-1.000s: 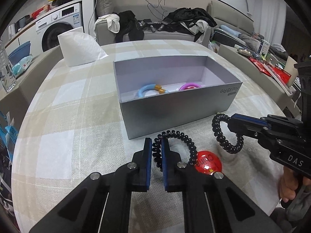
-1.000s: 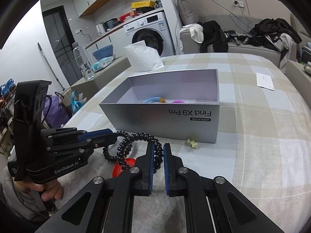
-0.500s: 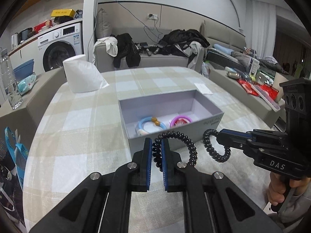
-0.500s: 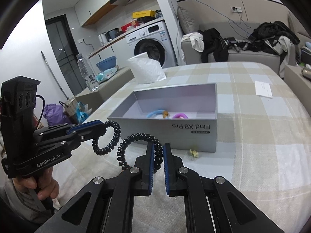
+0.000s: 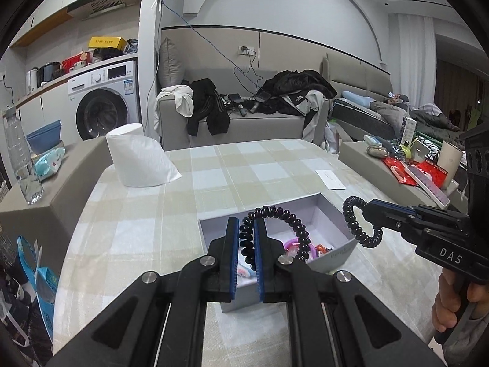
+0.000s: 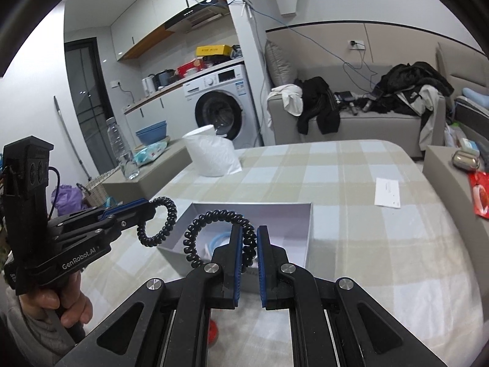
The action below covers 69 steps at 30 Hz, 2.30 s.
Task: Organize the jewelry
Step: 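Lift and carry both black bead bracelets over the grey box, then open both tools to drop the bracelets into the box, then grasp the red China badge with the left tool while the right tool grasps the small yellow charm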
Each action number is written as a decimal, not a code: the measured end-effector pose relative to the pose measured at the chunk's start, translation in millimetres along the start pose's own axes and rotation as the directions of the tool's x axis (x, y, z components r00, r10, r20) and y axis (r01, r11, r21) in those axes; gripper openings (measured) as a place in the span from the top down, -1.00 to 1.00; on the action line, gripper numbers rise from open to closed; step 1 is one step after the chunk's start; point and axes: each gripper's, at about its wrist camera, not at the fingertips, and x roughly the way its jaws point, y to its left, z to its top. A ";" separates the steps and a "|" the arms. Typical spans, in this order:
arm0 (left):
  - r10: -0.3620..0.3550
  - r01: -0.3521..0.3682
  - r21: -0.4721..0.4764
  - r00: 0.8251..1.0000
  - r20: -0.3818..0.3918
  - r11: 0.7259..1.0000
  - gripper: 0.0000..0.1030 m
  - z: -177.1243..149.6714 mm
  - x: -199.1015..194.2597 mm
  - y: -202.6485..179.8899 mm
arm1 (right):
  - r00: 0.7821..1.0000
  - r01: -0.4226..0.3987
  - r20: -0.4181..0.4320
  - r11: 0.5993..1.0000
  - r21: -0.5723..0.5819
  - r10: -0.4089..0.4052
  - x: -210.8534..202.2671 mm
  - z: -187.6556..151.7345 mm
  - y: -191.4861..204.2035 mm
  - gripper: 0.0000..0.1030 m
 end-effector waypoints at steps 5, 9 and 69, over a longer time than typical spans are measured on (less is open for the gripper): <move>0.014 -0.014 -0.007 1.000 0.006 1.000 0.90 5.5 7.3 6.0 | 1.000 0.008 0.006 1.000 0.004 -0.008 4.3 4.2 -3.6 0.84; 0.025 -0.025 -0.022 1.000 -0.002 0.999 0.90 2.5 13.0 9.7 | 1.000 0.015 0.013 1.000 0.005 -0.016 8.1 9.3 -6.7 0.84; -0.036 0.028 -0.074 0.994 -0.107 0.997 -0.98 -30.7 3.3 -0.7 | 0.993 0.085 -0.084 0.996 0.034 -0.082 9.7 -19.7 -31.2 -1.00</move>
